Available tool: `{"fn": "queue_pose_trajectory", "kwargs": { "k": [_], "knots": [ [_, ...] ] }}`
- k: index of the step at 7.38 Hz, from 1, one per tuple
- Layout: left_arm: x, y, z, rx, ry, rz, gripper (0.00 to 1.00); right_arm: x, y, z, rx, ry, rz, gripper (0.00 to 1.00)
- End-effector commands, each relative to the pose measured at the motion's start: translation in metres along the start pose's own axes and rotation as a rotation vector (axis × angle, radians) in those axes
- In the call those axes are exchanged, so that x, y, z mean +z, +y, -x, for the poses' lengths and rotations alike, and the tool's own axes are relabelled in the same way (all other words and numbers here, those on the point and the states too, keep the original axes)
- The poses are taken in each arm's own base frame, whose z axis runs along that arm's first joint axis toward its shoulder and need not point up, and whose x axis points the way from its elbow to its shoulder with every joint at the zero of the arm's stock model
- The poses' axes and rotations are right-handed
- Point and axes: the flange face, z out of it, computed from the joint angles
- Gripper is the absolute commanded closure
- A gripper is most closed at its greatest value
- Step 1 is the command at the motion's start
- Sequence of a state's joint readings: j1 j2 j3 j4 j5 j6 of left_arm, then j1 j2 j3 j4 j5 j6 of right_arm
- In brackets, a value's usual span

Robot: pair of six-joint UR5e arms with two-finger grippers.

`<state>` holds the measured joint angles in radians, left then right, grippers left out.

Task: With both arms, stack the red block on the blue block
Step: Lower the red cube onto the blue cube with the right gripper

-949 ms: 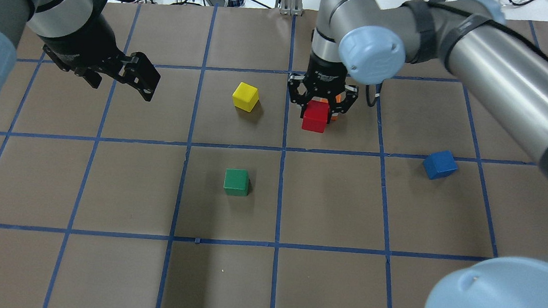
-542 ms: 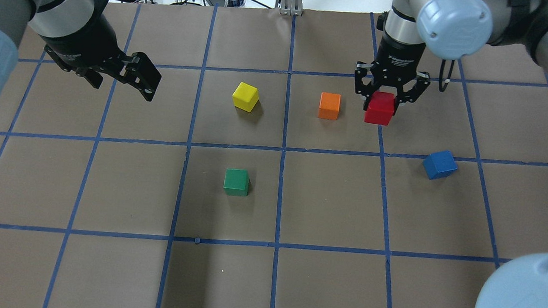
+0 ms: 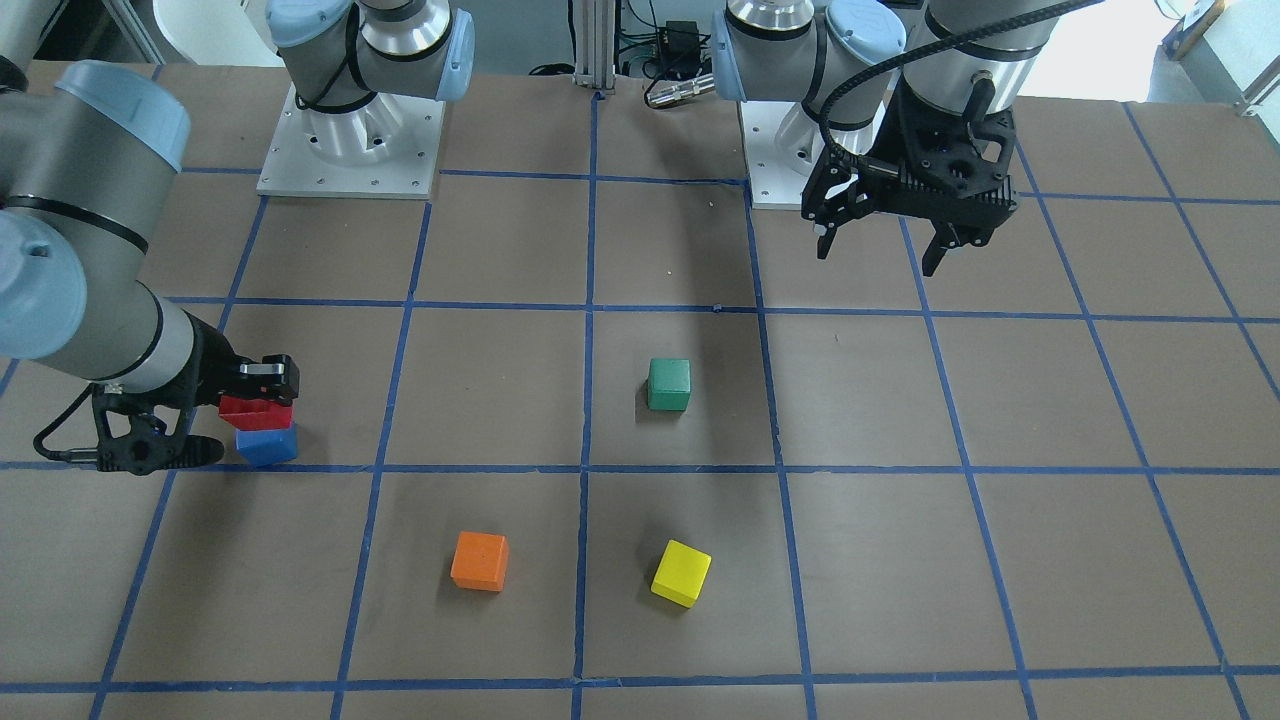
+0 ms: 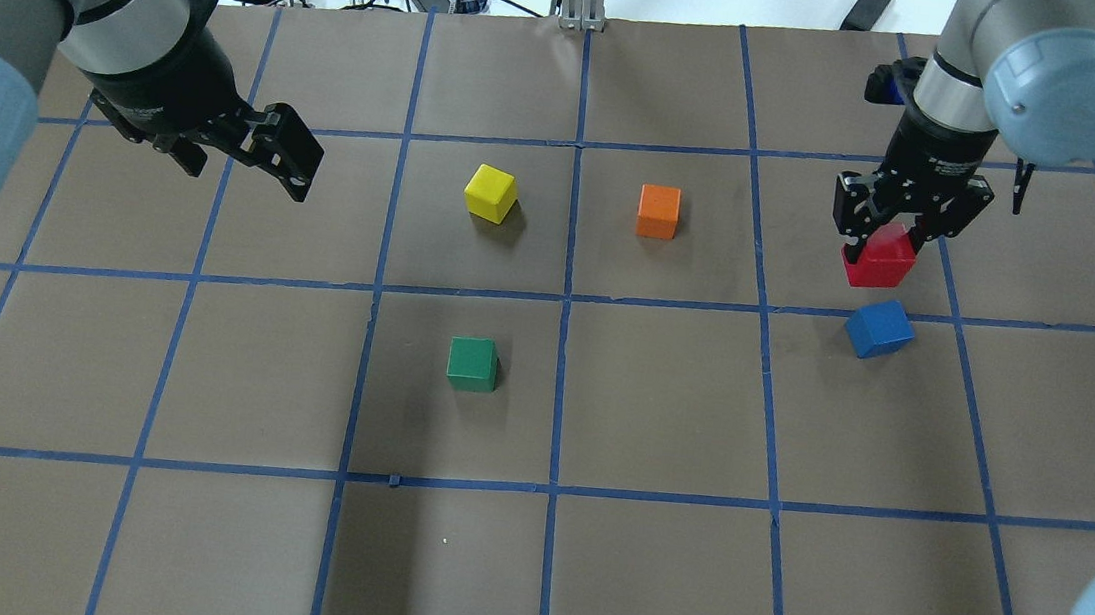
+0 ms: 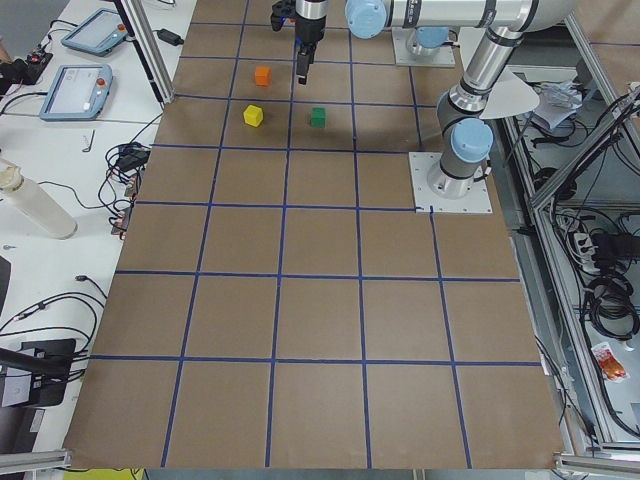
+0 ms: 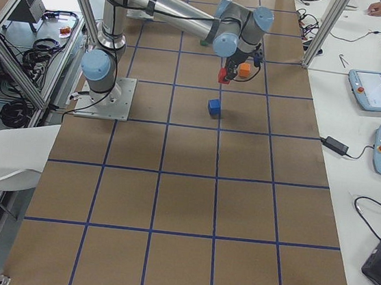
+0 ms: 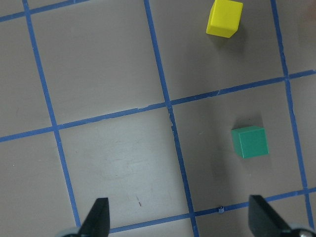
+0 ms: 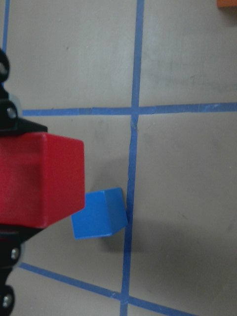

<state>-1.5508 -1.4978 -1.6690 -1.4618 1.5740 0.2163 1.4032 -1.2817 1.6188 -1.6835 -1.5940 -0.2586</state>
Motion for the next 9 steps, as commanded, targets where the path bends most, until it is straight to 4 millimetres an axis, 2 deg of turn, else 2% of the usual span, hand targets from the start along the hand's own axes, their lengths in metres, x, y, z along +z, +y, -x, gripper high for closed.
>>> {"fn": "queue_pose_trajectory", "kwargs": {
  "k": [1, 2, 3, 7, 9],
  "knots": [
    [0.001, -0.001, 0.0, -0.002, 0.002, 0.002, 0.0, 0.025, 0.01, -0.023, -0.108, 0.013, -0.046, 1.0],
    [0.0, 0.0, 0.0, 0.0, 0.001, -0.001, 0.0, 0.035, 0.012, -0.038, -0.144, 0.015, -0.068, 1.0],
    [0.0, 0.0, 0.0, -0.003, 0.001, -0.001, 0.0, 0.041, 0.013, -0.044, -0.157, 0.014, -0.082, 1.0],
    [0.0, 0.0, 0.0, -0.003, 0.001, -0.001, 0.0, 0.065, 0.017, -0.042, -0.159, 0.022, -0.119, 1.0],
    [0.0, 0.0, 0.0, -0.003, 0.001, -0.001, 0.0, 0.07, 0.016, -0.041, -0.158, 0.021, -0.123, 1.0]
  ]
}}
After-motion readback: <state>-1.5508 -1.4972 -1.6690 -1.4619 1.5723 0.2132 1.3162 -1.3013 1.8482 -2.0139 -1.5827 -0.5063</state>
